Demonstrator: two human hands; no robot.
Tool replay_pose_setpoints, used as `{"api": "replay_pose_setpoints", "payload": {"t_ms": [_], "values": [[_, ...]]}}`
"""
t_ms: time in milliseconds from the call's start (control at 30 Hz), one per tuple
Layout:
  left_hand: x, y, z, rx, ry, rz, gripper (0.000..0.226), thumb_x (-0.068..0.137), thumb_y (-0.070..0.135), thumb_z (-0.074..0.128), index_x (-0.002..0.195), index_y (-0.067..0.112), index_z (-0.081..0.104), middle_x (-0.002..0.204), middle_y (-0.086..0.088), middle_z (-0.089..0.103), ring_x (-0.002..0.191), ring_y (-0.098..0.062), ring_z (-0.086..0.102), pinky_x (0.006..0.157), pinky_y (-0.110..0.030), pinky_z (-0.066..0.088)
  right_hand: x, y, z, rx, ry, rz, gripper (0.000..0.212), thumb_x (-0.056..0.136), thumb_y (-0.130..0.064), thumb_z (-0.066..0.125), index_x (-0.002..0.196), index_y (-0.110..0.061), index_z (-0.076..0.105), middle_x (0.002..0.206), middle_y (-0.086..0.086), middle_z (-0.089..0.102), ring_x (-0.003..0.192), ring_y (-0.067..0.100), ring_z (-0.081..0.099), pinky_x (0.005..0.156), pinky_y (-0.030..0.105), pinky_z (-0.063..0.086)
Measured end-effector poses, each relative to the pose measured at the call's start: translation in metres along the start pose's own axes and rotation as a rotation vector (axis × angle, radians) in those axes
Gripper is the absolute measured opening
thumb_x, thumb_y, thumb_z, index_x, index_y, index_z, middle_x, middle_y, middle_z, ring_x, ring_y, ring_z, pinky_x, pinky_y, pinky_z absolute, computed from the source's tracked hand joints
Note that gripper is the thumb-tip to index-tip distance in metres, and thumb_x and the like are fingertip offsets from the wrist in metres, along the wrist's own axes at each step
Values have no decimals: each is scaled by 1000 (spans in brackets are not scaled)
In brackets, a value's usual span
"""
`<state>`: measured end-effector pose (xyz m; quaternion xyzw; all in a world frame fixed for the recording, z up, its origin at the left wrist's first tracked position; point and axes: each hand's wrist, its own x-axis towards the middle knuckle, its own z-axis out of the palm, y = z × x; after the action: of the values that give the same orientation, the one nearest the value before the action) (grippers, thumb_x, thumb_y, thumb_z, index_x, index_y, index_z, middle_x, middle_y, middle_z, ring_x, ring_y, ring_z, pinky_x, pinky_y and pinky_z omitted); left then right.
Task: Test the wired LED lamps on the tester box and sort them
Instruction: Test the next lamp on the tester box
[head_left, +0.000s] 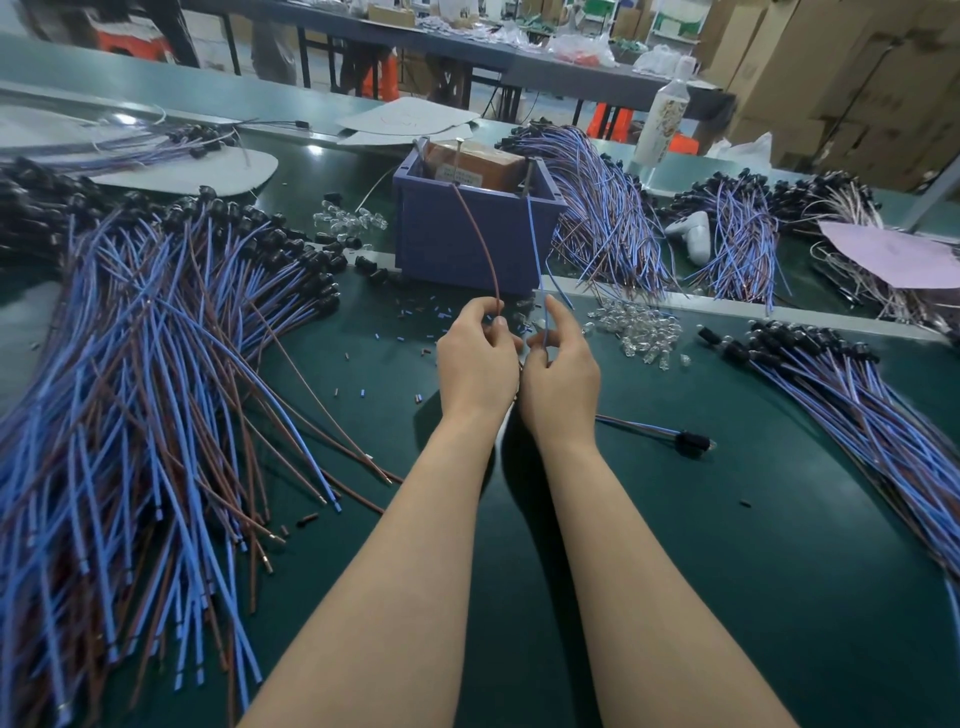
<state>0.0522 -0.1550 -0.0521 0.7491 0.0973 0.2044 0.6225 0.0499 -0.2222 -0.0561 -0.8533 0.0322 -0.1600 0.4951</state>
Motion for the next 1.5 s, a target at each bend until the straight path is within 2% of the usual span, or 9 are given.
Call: {"api": "replay_pose_setpoints", "payload": {"t_ms": [133, 200, 267, 300, 500, 733, 1000, 1200, 1500], "values": [[0, -1, 1, -14, 2, 7, 23, 97, 11, 46, 115, 12, 58, 80, -3, 67, 68, -16, 59, 78, -38, 55, -2, -2, -1, 39, 19, 0, 53, 90, 0, 42, 138, -22, 46, 121, 6, 61, 106, 22, 57, 94, 32, 42], [1, -3, 1, -11, 5, 10, 23, 97, 11, 45, 116, 12, 58, 76, 1, 65, 64, -11, 58, 68, -24, 54, -3, -3, -1, 60, 30, -2, 52, 90, 1, 42, 137, -22, 47, 120, 7, 61, 104, 25, 59, 95, 37, 44], [2, -4, 2, -7, 7, 12, 22, 97, 11, 45, 115, 12, 58, 72, 5, 63, 60, -5, 56, 50, -9, 44, -3, -3, -1, 70, 37, -4, 53, 89, 2, 41, 136, -22, 47, 120, 8, 61, 101, 29, 60, 93, 43, 45], [2, -4, 2, -5, 6, 12, 22, 97, 11, 45, 115, 12, 58, 72, 5, 63, 60, -4, 56, 48, -6, 41, -4, -3, -1, 73, 42, -5, 53, 89, 2, 41, 136, -21, 47, 120, 8, 61, 101, 30, 60, 93, 44, 46], [1, -4, 2, 9, 7, 16, 22, 97, 12, 45, 115, 14, 58, 75, 3, 64, 60, 0, 55, 60, -18, 44, -6, -4, -2, 84, 48, -11, 53, 90, 3, 42, 137, -21, 46, 121, 9, 60, 101, 32, 60, 92, 46, 46], [1, -2, 1, 5, 3, 22, 24, 97, 11, 45, 117, 12, 58, 78, 0, 66, 69, -12, 59, 73, -26, 50, -5, -4, -2, 80, 48, -1, 51, 91, 1, 42, 137, -20, 46, 121, 9, 61, 104, 29, 59, 95, 43, 44], [2, -4, 1, 17, 0, 24, 24, 97, 12, 45, 118, 12, 57, 79, 0, 66, 63, -3, 55, 55, -8, 41, -4, -4, -2, 75, 40, 10, 52, 91, 1, 41, 138, -20, 45, 122, 9, 60, 106, 26, 58, 96, 41, 44], [1, -2, 0, 25, 3, 24, 23, 97, 12, 45, 117, 13, 58, 82, -2, 67, 62, -1, 55, 67, -19, 45, -4, -4, -2, 62, 35, 6, 51, 91, 0, 42, 138, -19, 45, 123, 10, 60, 108, 28, 57, 97, 42, 43], [0, -1, 0, 15, 1, 25, 23, 97, 11, 45, 116, 12, 58, 80, -1, 66, 62, -3, 56, 72, -26, 50, -6, -5, -3, 83, 30, -2, 50, 90, 1, 43, 135, -20, 48, 122, 9, 61, 105, 27, 59, 96, 41, 44]]}}
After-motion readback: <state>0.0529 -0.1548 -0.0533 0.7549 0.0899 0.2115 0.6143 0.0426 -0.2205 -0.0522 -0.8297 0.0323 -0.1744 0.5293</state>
